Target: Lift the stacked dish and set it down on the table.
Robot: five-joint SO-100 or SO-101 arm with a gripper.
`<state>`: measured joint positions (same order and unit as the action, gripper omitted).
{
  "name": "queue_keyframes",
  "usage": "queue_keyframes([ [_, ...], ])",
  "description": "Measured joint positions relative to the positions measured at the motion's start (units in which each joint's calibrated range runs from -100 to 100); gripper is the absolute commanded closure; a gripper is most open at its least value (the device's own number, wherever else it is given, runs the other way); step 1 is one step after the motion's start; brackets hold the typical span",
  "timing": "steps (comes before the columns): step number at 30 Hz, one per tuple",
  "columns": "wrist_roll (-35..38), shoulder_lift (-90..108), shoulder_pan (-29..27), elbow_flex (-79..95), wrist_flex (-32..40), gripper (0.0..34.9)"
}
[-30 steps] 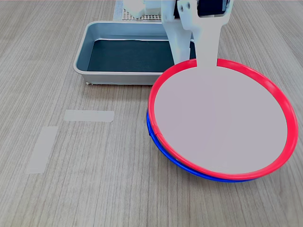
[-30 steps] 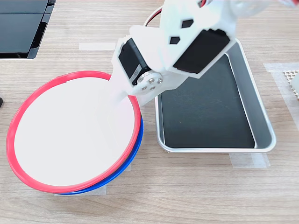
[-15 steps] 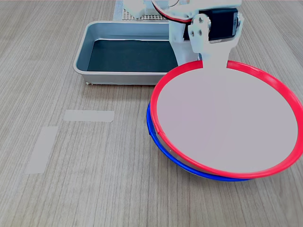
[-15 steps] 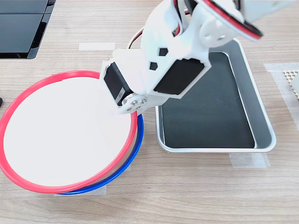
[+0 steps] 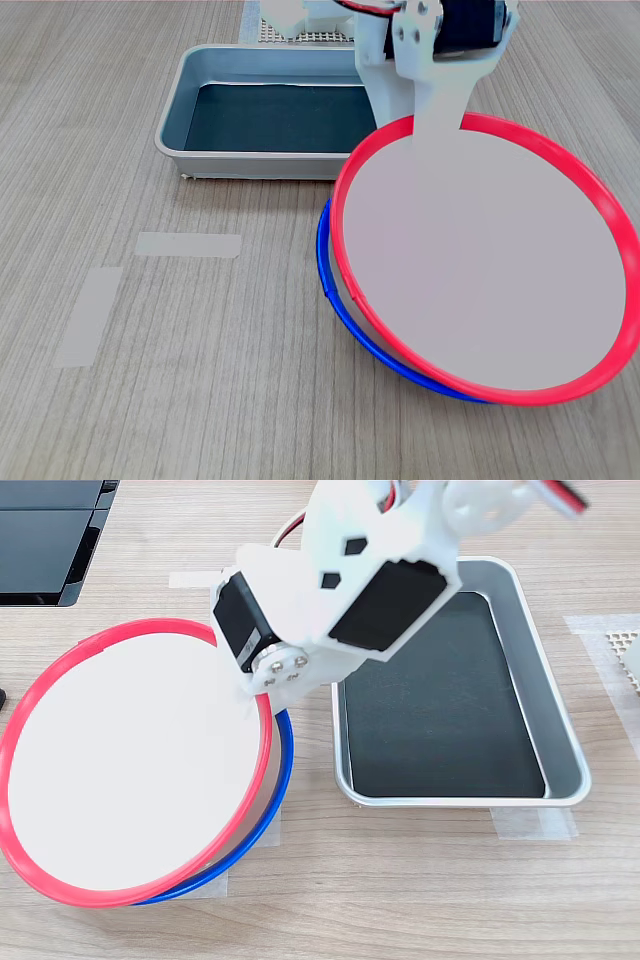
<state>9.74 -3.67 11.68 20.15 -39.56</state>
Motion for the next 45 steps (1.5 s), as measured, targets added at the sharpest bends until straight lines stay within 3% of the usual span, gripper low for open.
queue_keyframes([
  [9, -1.07, 6.99, -1.15, 0.09, -0.65, 34.9],
  [14, -1.27, 10.66, -4.51, 0.18, -0.73, 34.9],
  [26, 1.03, 11.68, -23.63, 1.72, -0.82, 34.9],
  [30, 1.56, 8.44, -26.99, 1.81, -0.41, 34.9],
  [45, 2.25, -1.36, -29.73, 1.81, 3.67, 34.9],
])
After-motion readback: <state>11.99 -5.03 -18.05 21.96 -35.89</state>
